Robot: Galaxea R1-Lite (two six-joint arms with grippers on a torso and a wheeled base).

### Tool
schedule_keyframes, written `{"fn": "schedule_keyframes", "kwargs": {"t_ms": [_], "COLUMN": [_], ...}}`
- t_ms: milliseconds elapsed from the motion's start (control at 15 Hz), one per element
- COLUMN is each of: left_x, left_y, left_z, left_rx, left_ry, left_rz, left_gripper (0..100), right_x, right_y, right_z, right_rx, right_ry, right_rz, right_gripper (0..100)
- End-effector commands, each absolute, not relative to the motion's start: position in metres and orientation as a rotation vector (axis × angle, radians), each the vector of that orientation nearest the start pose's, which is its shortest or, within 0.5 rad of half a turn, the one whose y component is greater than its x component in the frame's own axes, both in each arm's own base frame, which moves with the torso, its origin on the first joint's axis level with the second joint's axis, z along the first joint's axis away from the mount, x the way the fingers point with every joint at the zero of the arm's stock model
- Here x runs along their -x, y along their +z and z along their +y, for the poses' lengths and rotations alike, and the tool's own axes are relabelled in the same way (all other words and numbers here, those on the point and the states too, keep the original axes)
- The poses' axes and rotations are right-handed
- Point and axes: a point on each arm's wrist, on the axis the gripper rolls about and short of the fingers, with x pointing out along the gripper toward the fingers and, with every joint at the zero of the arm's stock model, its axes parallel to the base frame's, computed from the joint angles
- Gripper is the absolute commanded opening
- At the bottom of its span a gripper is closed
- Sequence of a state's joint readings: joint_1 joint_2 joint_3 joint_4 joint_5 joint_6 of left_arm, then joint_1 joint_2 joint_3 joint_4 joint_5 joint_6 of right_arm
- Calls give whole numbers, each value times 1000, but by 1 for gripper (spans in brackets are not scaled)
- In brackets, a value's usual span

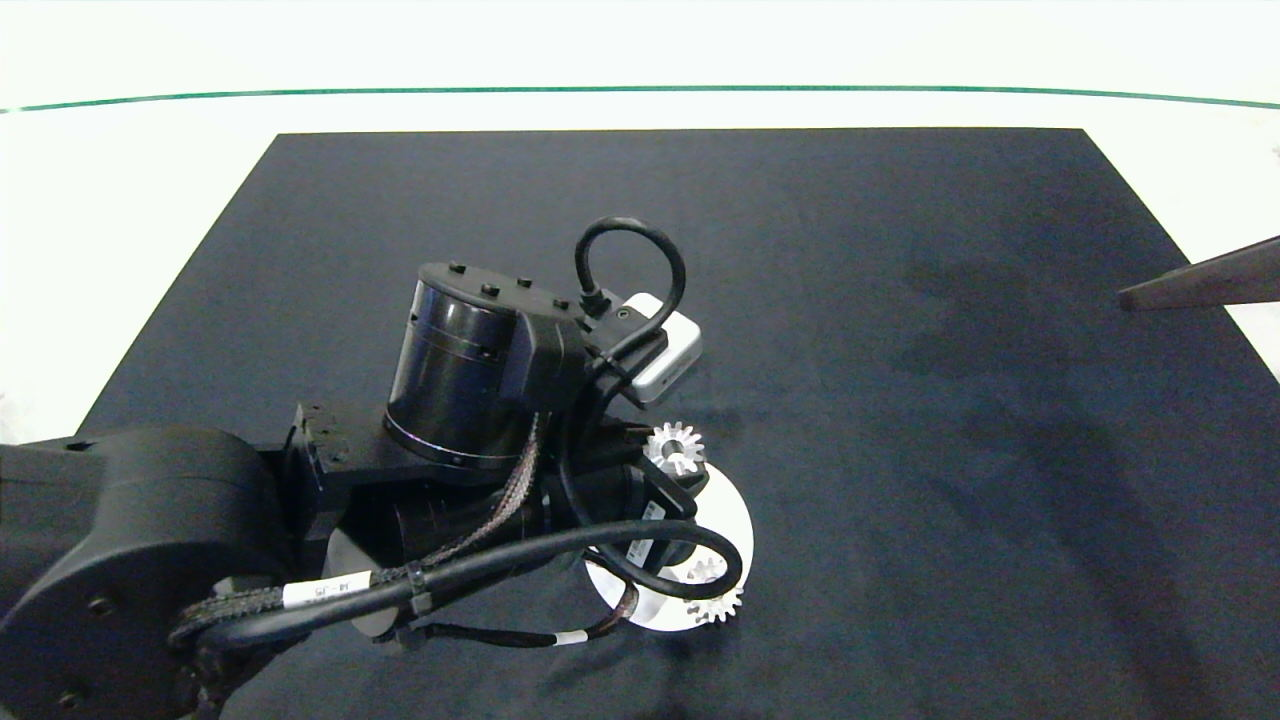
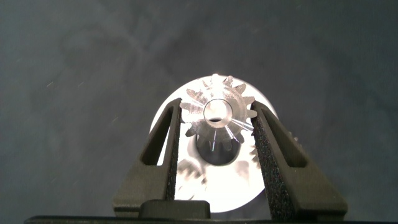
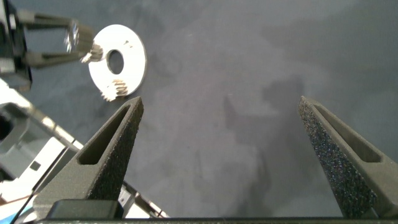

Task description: Install three planetary gears onto the carrier pins

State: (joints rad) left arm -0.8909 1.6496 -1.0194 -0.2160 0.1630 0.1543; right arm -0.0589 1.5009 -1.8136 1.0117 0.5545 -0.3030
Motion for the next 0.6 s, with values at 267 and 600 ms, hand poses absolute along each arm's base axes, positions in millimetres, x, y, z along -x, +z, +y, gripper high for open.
{"fn": "schedule_keyframes", "kwargs": {"t_ms": [267, 600], "left_x": [-195, -205], "left_y": [199, 194], "left_z": [-252, -261], "left_rx": [-395, -428], "left_ry": [-772, -739], "left_rz": [332, 327], "left_gripper": [19, 19], "right_x": [-173, -156], "right_y": [369, 371], "right_z": [-7, -10], "right_rx": [73, 73], "right_ry": [529, 496], "right_rz": [548, 530], "right_gripper": [100, 100]}}
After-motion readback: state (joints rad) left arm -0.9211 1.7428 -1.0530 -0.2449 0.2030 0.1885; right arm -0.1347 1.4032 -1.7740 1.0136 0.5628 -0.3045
